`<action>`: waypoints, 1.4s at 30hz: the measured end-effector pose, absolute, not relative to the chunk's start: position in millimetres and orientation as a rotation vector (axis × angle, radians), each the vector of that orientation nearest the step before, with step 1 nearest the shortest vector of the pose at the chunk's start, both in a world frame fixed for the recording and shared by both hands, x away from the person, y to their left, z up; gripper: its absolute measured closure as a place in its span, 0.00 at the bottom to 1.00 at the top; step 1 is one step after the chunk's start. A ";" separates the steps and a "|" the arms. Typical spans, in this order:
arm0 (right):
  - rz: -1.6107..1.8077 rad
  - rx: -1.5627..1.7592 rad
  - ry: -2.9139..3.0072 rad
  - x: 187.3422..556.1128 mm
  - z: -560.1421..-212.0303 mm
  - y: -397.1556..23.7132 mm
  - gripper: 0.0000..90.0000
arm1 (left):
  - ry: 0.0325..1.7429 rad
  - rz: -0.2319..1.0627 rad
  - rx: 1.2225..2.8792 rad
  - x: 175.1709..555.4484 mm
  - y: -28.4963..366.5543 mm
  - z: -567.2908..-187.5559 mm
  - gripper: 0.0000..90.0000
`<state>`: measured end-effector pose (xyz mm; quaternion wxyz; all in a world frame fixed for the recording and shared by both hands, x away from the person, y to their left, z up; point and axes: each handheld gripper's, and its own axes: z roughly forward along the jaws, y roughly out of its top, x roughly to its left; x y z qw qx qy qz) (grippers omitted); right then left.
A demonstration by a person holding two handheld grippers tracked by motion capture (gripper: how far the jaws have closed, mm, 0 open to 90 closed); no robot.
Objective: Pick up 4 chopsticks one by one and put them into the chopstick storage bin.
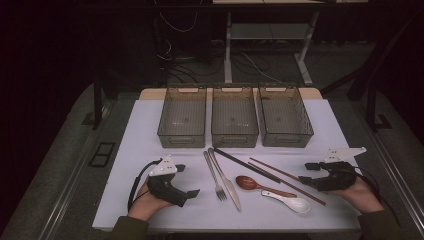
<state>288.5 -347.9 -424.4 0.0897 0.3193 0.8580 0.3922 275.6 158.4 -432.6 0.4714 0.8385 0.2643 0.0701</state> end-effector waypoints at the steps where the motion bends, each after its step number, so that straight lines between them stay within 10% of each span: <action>1: 1.168 0.950 2.557 288.7 -424.6 -348.5 0.50 | 0.650 0.171 2.052 275.5 158.4 -432.7 0.00; 19: 1.087 0.926 2.607 292.7 -439.3 -341.9 0.82 | 0.654 0.170 2.054 275.6 158.6 -433.1 0.00; 42: 1.014 0.860 2.669 295.8 -447.8 -337.8 0.94 | 0.653 0.170 2.058 275.8 158.3 -433.7 0.00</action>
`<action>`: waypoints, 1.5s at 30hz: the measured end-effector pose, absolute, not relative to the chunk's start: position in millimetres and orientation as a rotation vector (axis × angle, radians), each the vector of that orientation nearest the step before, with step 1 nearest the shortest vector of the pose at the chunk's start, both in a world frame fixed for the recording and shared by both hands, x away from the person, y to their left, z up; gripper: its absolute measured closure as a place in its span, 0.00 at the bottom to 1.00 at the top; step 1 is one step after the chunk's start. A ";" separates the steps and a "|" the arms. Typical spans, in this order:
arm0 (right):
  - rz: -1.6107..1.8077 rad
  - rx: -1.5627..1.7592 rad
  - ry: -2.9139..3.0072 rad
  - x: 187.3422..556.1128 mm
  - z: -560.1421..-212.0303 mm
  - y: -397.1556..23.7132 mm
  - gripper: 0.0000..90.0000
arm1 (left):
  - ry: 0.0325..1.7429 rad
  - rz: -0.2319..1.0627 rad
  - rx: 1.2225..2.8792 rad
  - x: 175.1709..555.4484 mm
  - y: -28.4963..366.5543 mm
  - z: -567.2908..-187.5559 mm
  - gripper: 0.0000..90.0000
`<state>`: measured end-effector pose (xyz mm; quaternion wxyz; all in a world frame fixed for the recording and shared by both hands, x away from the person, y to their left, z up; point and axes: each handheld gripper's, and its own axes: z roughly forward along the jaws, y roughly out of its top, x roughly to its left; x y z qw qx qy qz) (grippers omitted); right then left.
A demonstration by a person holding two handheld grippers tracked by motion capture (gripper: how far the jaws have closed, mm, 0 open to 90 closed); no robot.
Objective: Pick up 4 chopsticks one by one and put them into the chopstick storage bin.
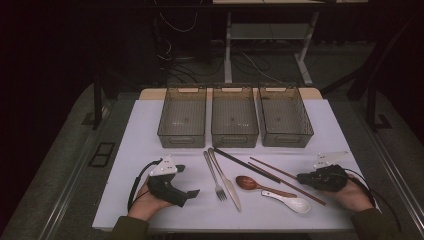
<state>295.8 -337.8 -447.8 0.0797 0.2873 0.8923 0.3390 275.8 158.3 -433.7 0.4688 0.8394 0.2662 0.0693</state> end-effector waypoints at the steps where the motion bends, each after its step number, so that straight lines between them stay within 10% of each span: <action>1: 1.016 0.867 2.672 295.9 -447.6 -338.1 0.94 | 0.652 0.170 2.058 275.8 158.4 -433.6 0.00; 45: 1.257 0.865 2.621 302.4 -410.1 -338.8 0.94 | 0.652 0.192 2.067 272.8 160.0 -438.9 0.00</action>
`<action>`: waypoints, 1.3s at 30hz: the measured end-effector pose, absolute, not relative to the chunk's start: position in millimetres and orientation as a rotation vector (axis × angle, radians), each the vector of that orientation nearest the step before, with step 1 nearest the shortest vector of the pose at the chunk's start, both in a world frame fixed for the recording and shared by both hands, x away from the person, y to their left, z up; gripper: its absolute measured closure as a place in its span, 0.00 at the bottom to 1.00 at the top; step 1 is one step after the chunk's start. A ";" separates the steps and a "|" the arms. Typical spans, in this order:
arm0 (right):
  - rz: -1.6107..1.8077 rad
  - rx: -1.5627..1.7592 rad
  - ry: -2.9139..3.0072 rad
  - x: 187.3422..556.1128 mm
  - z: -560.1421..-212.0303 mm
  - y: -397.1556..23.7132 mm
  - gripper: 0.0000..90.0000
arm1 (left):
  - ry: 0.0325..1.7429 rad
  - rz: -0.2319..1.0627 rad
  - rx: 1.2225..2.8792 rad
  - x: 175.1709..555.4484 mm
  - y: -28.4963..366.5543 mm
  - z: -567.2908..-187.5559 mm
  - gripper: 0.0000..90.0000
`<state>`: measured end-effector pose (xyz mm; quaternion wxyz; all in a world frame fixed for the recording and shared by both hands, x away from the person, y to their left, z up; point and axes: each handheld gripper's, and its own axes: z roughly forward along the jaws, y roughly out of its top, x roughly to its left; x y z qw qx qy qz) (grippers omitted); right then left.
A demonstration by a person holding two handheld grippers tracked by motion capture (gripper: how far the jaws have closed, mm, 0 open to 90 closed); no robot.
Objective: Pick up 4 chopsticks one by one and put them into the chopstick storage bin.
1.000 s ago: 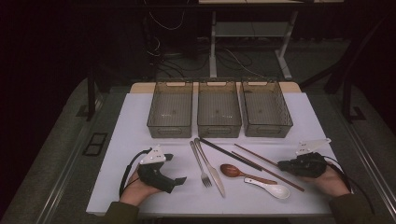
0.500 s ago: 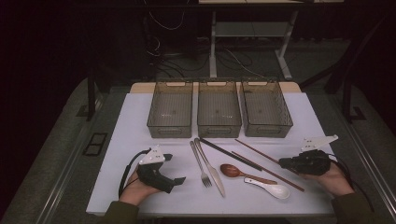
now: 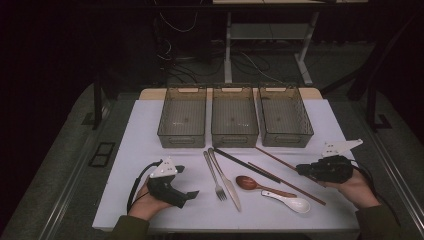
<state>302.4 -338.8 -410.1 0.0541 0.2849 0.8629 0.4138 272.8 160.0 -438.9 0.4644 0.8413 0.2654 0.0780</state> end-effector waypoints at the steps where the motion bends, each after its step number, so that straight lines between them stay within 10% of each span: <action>1: 1.261 0.865 2.618 302.9 -408.7 -338.4 0.94 | 0.654 0.192 2.065 271.9 160.6 -439.4 0.00; 39: 1.278 0.869 2.559 338.8 -379.6 -297.4 0.94 | 0.654 0.194 2.053 269.8 161.6 -437.1 0.00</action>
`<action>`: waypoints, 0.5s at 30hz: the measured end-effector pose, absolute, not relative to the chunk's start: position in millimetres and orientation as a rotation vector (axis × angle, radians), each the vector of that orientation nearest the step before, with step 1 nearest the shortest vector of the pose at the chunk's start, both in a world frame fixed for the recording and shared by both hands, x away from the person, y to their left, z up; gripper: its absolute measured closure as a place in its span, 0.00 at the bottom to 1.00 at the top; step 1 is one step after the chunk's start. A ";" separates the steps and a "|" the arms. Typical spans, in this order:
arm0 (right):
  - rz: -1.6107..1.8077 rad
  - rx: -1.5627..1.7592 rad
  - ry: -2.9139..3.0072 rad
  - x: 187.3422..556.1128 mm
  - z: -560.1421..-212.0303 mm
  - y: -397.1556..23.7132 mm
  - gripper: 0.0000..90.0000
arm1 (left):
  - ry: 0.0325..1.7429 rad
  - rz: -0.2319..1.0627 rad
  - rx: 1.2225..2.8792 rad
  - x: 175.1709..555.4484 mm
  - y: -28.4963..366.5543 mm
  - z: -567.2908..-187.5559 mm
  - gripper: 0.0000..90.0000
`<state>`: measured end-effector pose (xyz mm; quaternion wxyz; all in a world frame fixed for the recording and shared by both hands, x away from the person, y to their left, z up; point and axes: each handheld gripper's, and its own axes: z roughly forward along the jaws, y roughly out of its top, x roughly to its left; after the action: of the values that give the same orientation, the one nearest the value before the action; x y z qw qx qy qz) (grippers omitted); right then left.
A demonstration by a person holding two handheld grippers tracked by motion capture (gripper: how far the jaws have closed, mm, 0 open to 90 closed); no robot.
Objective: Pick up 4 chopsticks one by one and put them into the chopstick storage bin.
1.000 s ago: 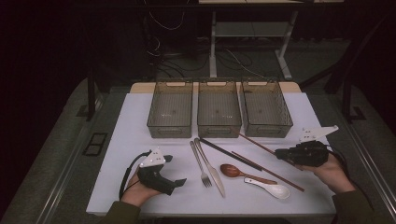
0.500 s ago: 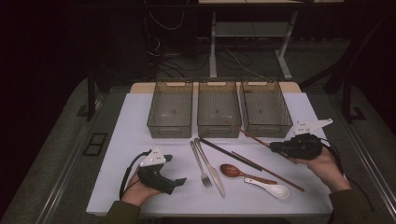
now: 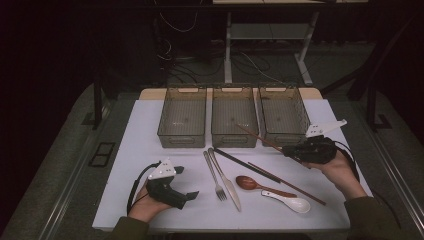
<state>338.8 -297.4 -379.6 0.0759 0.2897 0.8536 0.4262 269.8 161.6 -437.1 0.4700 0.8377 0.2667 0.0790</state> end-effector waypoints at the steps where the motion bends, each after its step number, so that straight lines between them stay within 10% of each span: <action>1: 1.279 0.870 2.561 339.9 -378.7 -295.7 0.94 | 0.656 0.194 2.052 269.6 161.7 -437.0 0.00; 15: 1.295 0.868 2.568 357.3 -368.5 -263.7 0.94 | 0.658 0.187 2.037 272.6 159.0 -435.4 0.00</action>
<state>357.3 -263.7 -368.5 0.0688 0.2881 0.8529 0.4300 272.6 159.0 -435.4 0.4762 0.8336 0.2694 0.0763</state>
